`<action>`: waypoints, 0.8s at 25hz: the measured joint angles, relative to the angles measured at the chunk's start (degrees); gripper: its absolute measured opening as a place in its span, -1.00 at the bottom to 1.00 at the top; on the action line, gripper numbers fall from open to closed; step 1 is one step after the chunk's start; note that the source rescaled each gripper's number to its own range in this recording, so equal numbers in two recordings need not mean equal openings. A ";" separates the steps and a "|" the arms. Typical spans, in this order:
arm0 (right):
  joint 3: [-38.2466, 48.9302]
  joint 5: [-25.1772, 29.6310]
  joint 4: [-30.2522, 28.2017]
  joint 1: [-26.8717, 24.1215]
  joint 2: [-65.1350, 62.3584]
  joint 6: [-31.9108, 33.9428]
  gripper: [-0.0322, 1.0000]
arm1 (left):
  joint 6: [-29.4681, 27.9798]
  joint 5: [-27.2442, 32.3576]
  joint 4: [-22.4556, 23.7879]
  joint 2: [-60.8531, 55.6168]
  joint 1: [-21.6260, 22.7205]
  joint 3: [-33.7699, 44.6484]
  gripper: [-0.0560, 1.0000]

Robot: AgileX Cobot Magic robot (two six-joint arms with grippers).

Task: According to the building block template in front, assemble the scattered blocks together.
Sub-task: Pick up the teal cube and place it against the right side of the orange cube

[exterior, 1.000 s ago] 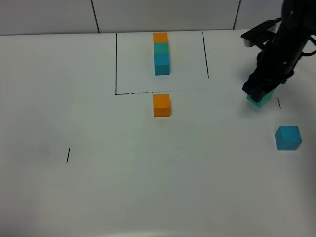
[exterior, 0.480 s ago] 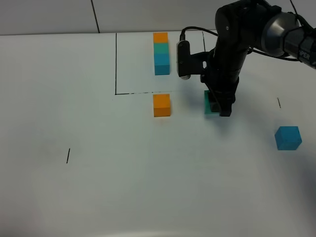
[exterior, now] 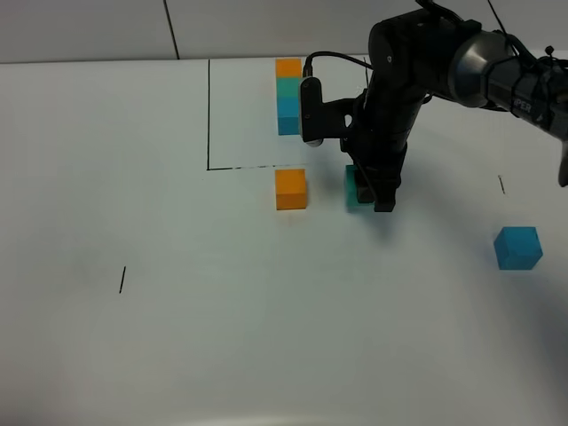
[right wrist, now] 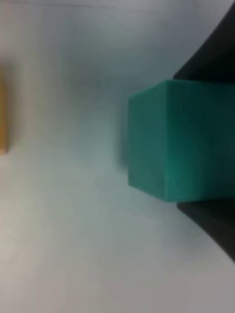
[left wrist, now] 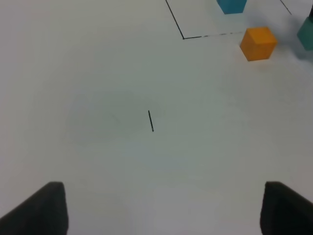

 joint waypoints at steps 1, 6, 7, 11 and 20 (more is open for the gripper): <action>-1.32 0.89 0.17 0.00 0.97 0.41 -0.89 | 0.00 -0.02 0.00 0.00 0.00 0.00 0.58; -7.65 4.15 0.12 1.36 4.83 3.41 -0.89 | 0.00 -0.02 0.00 0.00 0.00 0.00 0.58; -9.06 4.81 0.12 1.79 5.57 3.90 -0.89 | 0.00 -0.02 0.00 0.00 0.00 0.00 0.58; -14.03 6.79 -0.17 2.99 8.77 5.86 -0.89 | 0.00 -0.02 0.00 0.00 0.00 0.00 0.58; -22.42 9.81 -0.96 3.42 14.85 7.92 -0.89 | 0.00 -0.02 0.00 0.00 0.00 0.00 0.58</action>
